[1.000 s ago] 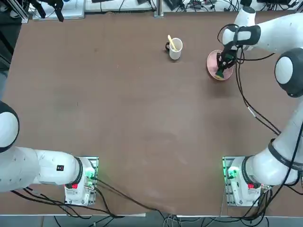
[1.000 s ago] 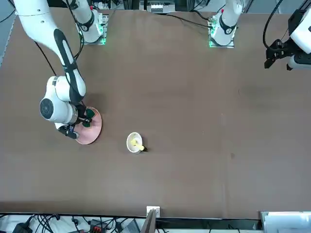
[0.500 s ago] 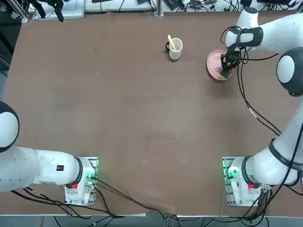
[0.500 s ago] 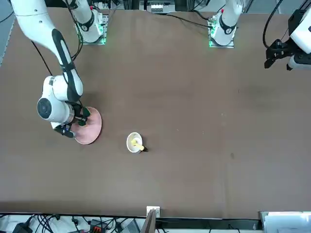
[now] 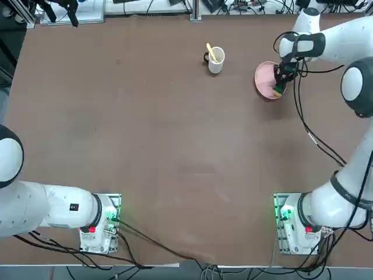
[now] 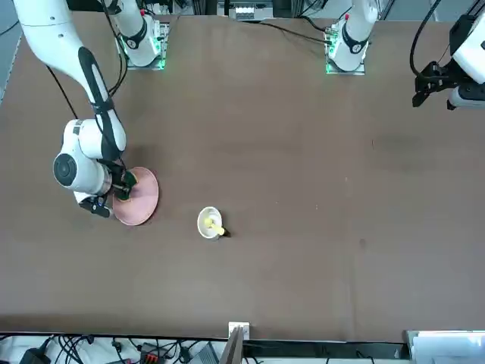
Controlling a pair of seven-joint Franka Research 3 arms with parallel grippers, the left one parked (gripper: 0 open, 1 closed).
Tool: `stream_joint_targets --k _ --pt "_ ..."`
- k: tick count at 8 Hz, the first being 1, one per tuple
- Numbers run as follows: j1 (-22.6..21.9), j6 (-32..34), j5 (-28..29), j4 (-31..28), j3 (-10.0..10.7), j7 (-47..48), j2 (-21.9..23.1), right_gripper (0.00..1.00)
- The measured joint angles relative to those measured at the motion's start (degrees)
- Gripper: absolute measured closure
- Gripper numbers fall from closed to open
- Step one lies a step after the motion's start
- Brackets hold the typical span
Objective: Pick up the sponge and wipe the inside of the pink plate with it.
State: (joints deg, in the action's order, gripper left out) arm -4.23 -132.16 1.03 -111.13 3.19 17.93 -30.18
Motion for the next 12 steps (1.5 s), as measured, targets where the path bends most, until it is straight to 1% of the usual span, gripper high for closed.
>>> stream_joint_targets --k 3,4,6,8,12 --pt "-0.4 0.0 0.1 5.5 -0.3 2.6 -3.3 0.90" --pt "-1.3 -0.1 0.2 7.5 -0.5 5.7 -4.5 0.90" --pt "-5.2 -0.2 0.1 11.8 -0.5 13.7 -7.3 0.90" --pt "-7.3 0.8 -0.1 12.7 -0.1 18.3 -7.7 0.90" --pt "-9.9 2.4 -0.5 11.5 0.5 22.0 -6.9 0.90"
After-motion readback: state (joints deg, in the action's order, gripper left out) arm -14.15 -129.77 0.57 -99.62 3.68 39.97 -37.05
